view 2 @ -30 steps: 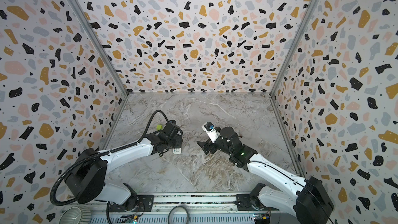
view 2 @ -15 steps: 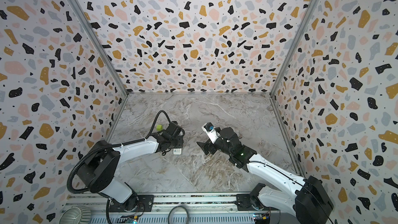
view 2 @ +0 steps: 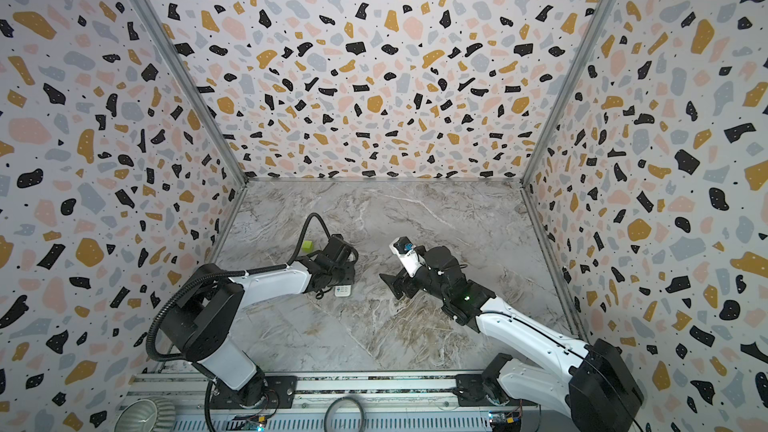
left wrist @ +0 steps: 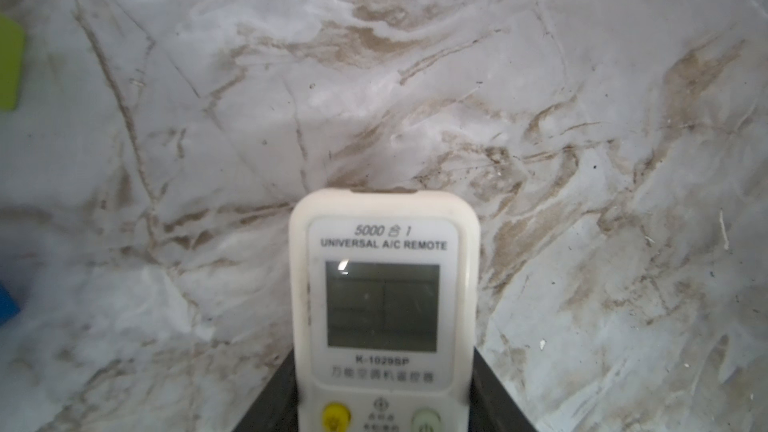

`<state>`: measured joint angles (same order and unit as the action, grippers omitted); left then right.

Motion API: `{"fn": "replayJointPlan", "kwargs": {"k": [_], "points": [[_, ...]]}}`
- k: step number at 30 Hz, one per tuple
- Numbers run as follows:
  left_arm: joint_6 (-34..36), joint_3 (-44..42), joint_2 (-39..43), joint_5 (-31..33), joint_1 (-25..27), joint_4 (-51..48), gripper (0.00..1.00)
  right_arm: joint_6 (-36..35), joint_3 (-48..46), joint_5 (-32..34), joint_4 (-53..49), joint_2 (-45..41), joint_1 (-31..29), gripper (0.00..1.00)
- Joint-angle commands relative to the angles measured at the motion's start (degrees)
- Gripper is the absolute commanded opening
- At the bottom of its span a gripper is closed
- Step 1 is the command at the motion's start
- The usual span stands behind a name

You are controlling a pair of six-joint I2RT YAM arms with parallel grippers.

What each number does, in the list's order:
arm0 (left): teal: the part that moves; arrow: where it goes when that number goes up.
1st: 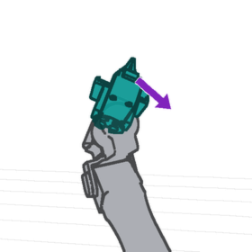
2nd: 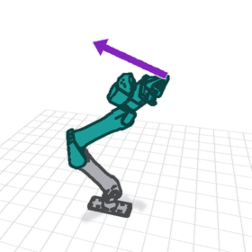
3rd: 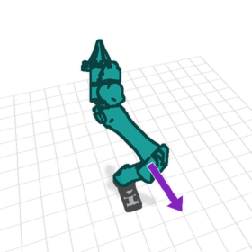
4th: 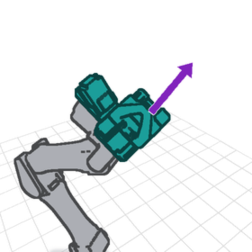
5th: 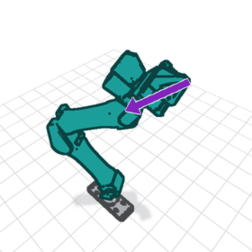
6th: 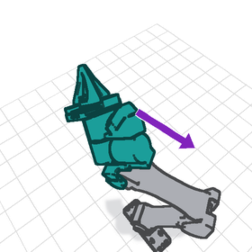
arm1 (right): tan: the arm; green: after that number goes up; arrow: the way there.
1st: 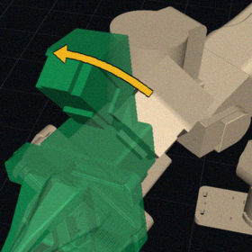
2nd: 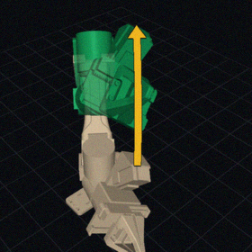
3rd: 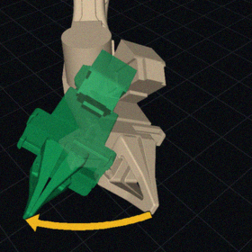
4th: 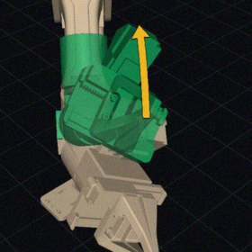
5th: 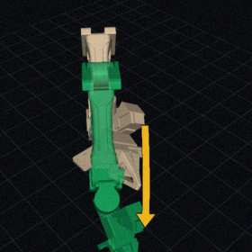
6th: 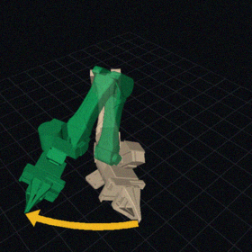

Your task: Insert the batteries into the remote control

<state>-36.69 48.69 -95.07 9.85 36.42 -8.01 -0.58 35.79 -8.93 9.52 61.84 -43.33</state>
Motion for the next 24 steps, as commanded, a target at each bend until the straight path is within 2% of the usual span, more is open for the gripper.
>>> {"fn": "replayJointPlan", "kwargs": {"k": [1, 5, 14, 17, 22, 24], "points": [[-1.3, -1.3, -1.3, 0.8, -0.1, 0.5, 0.48, -0.8, -0.2, 0.3, 0.8, -1.0, 0.4, 0.94], [-1.8, -1.5, -1.3, 0.8, -0.2, 1.2, 0.53, -1.0, -0.2, 0.4, 0.4, -1.6, 0.7, 0.94], [-0.8, -0.4, 0.7, 1.6, -0.3, 0.0, 0.74, -1.1, -0.4, 1.3, -1.1, -3.2, 1.1, 0.94], [0.0, 0.2, 2.9, 2.0, -0.3, -1.4, 0.81, -1.1, -0.4, 1.9, -1.7, -3.5, 1.3, 0.94], [2.5, 1.6, 8.8, 4.3, -0.5, -5.7, 0.98, -1.1, -0.5, 2.8, -2.6, -3.7, 2.0, 0.95], [3.7, 1.9, 11.7, 5.6, -0.9, -7.4, 0.99, -1.1, -0.8, 2.9, -2.5, -3.9, 2.7, 0.95]]}}
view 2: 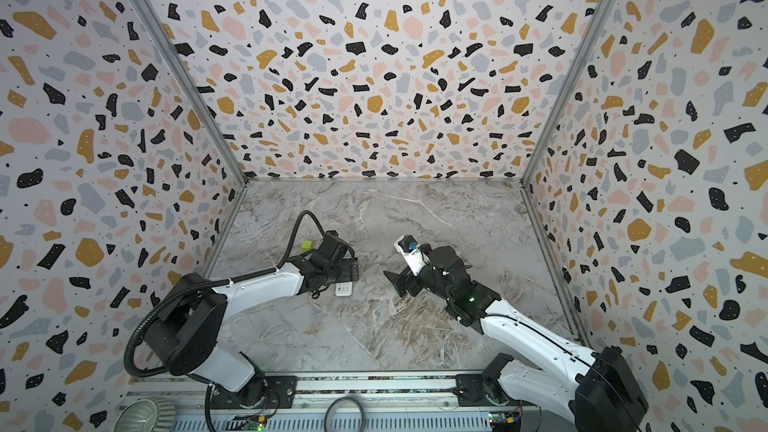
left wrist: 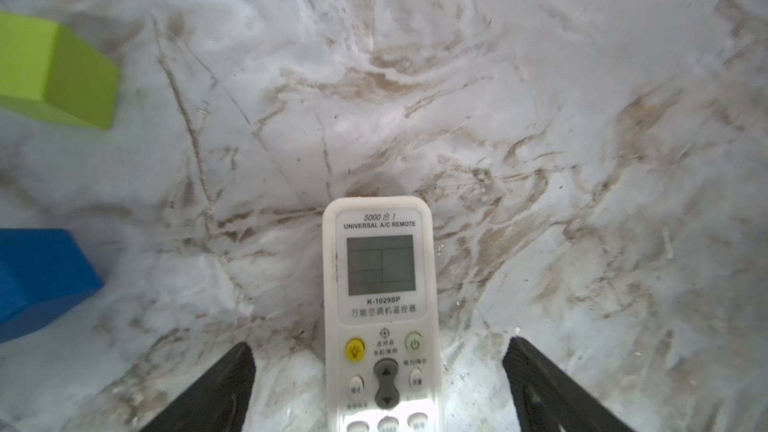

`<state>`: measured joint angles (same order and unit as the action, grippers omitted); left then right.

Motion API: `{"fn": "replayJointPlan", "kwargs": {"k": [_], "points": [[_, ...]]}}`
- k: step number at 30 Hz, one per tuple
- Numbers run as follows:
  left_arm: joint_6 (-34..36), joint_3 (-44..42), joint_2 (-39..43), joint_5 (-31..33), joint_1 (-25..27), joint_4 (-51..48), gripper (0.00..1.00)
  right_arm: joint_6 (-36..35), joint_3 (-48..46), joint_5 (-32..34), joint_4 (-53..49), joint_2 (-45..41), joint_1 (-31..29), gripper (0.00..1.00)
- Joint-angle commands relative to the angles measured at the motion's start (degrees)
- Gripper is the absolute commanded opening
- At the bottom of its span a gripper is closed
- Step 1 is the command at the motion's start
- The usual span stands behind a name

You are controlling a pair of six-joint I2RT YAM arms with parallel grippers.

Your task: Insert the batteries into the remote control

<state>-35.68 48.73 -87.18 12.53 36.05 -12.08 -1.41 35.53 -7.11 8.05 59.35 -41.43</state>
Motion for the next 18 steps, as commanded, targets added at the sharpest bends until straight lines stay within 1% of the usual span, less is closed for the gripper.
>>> {"fn": "replayJointPlan", "kwargs": {"k": [1, 4, 7, 8, 11, 15, 18], "points": [[3.2, 1.7, 5.1, 3.5, -0.8, -3.8, 1.0, -0.1, -0.9, 1.0, -0.8, -1.6, 1.5, 0.95], [5.2, 0.3, 9.8, 4.9, -1.7, -4.1, 1.0, 0.4, -1.4, -0.2, -0.7, -1.8, 4.5, 0.95], [7.2, -2.2, 14.7, 7.3, -4.1, -3.7, 1.0, 0.6, -2.1, -0.4, -1.3, -3.0, 7.4, 0.96], [7.7, -3.1, 16.4, 8.9, -5.2, -3.7, 1.0, 0.7, -2.6, -0.4, -1.2, -3.6, 8.3, 1.0], [8.8, -5.7, 20.7, 12.5, -8.9, -3.5, 1.0, 0.9, -4.2, 0.1, -0.6, -5.7, 11.5, 0.99], [8.5, -9.1, 24.4, 16.3, -14.0, -1.1, 1.0, 2.2, -7.2, -0.9, 2.4, -7.6, 18.0, 0.99], [7.1, -10.1, 24.5, 23.4, -14.9, 0.0, 0.99, 4.2, -9.6, -3.8, 5.8, -8.5, 24.0, 0.99]]}}
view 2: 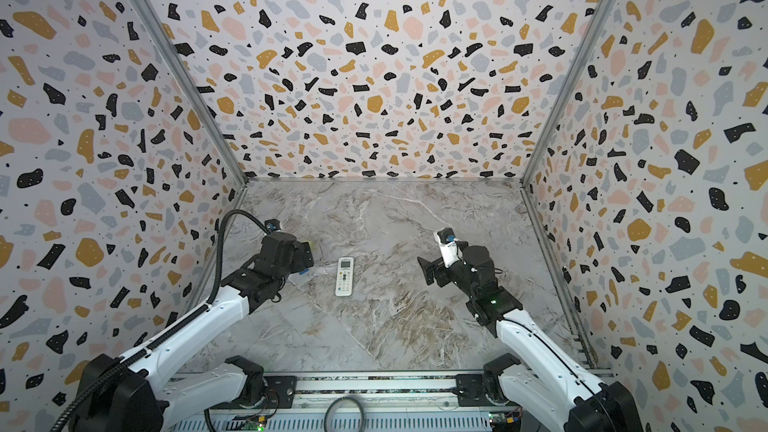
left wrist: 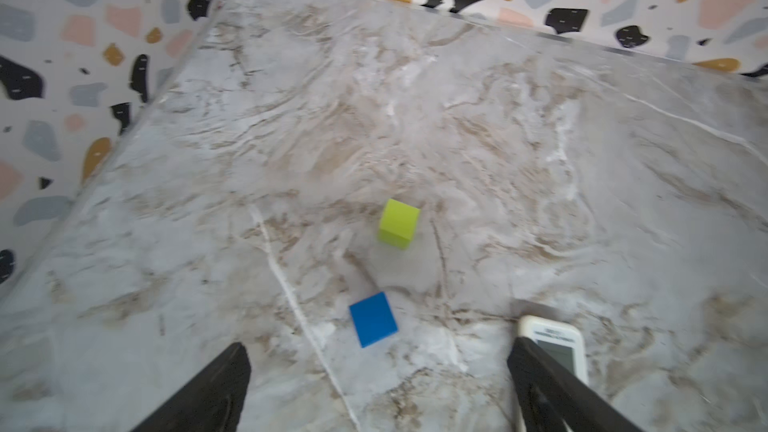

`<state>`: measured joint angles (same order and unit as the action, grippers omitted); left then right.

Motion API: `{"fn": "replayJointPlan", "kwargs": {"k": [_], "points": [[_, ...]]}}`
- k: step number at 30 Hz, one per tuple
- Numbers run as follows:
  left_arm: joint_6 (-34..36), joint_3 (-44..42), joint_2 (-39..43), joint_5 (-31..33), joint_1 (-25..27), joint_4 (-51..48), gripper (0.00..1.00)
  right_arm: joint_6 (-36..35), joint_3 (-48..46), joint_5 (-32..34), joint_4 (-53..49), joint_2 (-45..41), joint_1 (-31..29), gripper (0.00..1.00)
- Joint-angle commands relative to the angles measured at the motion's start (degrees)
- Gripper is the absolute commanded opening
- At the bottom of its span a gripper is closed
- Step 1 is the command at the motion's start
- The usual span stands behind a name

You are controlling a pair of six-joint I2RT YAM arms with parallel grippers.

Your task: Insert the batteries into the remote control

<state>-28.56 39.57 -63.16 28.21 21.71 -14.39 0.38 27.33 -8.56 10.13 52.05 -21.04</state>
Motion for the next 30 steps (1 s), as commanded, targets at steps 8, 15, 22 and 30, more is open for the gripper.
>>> {"fn": "replayJointPlan", "kwargs": {"k": [8, 15, 22, 30], "points": [[-1.0, -3.6, 1.6, 20.8, -0.7, 6.0, 0.99, 6.4, -7.1, -3.1, 10.8, -4.6, 13.2, 0.99], [0.0, -8.6, 2.7, 26.6, -0.8, 12.6, 0.99, 8.3, -9.4, -0.4, 16.3, -3.8, 17.2, 0.99], [5.8, -14.7, 3.8, 27.5, -0.8, 22.1, 1.0, 9.8, -11.4, 5.0, 21.2, -1.4, 18.0, 0.99], [12.5, -20.8, 5.2, 31.8, -0.9, 36.0, 1.0, 6.5, -17.1, 14.0, 31.5, 1.2, 18.7, 0.99]]}}
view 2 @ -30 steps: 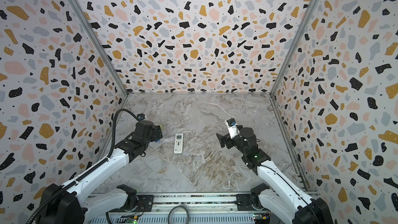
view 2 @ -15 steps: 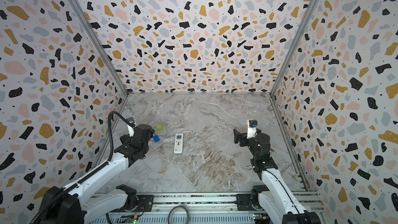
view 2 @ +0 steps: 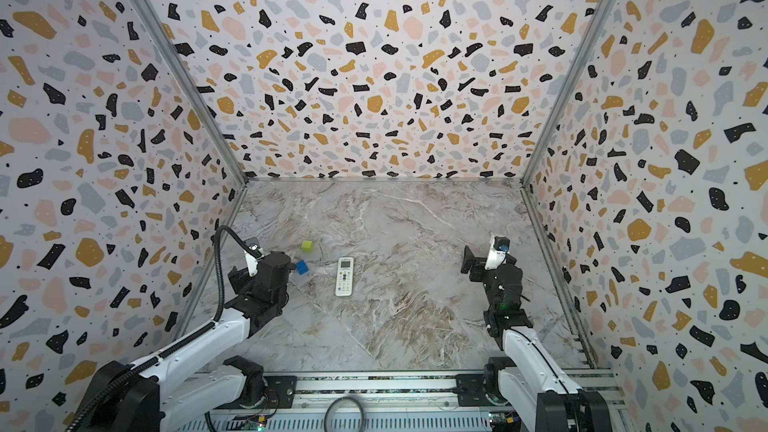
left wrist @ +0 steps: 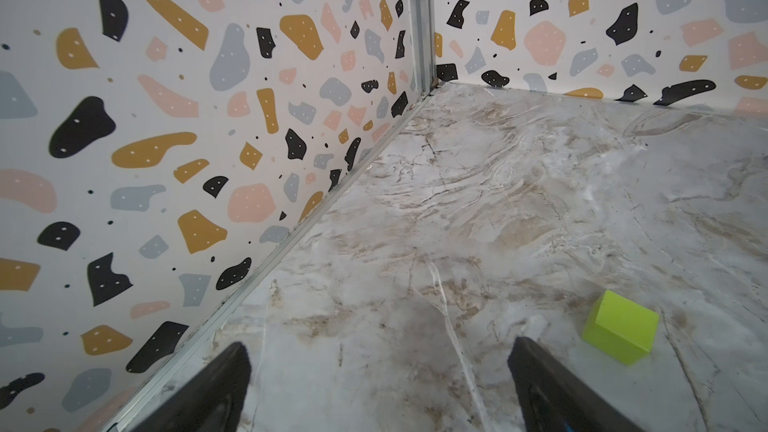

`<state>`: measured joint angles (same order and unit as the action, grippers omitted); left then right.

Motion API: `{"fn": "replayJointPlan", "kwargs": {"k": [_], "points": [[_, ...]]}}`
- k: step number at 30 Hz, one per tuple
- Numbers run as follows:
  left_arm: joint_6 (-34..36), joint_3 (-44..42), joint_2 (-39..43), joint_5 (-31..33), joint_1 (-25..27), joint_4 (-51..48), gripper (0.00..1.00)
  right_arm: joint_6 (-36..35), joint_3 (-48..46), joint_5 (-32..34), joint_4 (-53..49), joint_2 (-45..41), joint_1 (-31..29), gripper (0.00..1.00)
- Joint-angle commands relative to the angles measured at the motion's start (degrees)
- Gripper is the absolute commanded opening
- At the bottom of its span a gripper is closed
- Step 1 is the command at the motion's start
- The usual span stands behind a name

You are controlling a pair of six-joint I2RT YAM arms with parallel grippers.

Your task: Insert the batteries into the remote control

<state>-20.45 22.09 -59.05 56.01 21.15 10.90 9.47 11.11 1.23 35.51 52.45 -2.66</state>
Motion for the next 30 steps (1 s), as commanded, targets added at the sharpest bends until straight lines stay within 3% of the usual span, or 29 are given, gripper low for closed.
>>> {"fn": "replayJointPlan", "kwargs": {"k": [1, 6, 13, 17, 20, 26, 30], "points": [[5.7, -5.1, 1.2, 5.0, -0.3, 14.8, 1.0, -3.4, -1.7, 4.6, 8.4, 1.8, 0.4, 0.99], [14.8, -13.5, -1.0, 5.6, -0.6, 35.7, 0.99, -6.7, -3.4, 2.7, 16.1, 7.6, 0.8, 0.99], [17.8, -14.2, -9.2, -0.4, -3.0, 49.5, 0.99, -8.8, -2.7, 1.7, 26.3, 17.6, 0.7, 0.99], [17.2, -13.8, -13.4, -5.1, -5.4, 54.6, 0.99, -8.9, 0.0, -0.7, 26.2, 21.6, 0.9, 0.99], [17.2, -13.4, -17.7, -7.2, -6.5, 57.5, 1.0, -8.0, -1.8, -1.8, 35.9, 27.4, 1.1, 0.99], [17.0, -12.3, -19.1, -16.0, -9.7, 56.2, 0.99, -8.8, 1.4, -2.8, 35.1, 32.8, 1.0, 0.99], [16.1, -14.6, -21.4, -20.5, -12.3, 62.1, 0.99, -9.3, 2.0, -1.0, 33.3, 32.7, 0.0, 0.99]]}}
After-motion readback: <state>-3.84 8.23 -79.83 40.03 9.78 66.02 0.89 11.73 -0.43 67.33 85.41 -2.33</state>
